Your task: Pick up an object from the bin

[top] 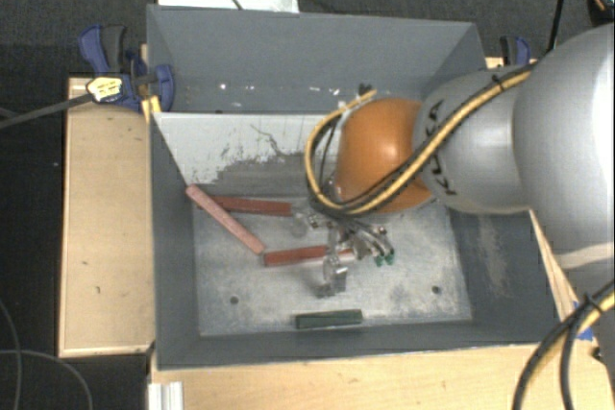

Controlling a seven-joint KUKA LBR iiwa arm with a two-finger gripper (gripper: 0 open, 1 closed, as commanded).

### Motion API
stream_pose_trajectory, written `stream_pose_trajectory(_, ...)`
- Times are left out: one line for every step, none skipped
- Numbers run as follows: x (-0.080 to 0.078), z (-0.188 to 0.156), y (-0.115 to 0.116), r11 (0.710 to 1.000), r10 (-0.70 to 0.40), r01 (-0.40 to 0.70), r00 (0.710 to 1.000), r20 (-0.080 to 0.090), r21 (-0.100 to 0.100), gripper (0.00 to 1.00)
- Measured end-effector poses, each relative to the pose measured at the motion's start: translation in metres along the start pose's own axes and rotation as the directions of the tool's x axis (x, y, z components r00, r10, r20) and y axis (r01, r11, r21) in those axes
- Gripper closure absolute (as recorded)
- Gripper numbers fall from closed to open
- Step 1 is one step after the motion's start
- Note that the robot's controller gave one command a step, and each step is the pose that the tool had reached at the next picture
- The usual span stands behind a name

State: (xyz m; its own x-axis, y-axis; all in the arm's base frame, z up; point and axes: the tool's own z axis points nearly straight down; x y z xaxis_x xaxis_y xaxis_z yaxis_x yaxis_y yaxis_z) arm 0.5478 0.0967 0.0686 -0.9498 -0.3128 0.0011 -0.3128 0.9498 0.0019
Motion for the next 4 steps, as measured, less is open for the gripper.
stream_pose_trajectory(0.000, 0.000, 0.000, 1.000, 0.001, -0.001, 1.000, 0.001, 0.001, 0.00)
stream_pose_trajectory(0.000, -0.001, 0.000, 1.000, 0.002, -0.002, 1.000, 0.002, 0.001, 1.00)
stream_pose_trajectory(-0.002, -0.018, 0.000, 1.000, 0.004, -0.004, 1.000, 0.006, 0.002, 1.00)
stream_pose_trajectory(-0.004, -0.084, 0.000, 1.000, 0.008, -0.008, 1.000, 0.010, 0.003, 1.00)
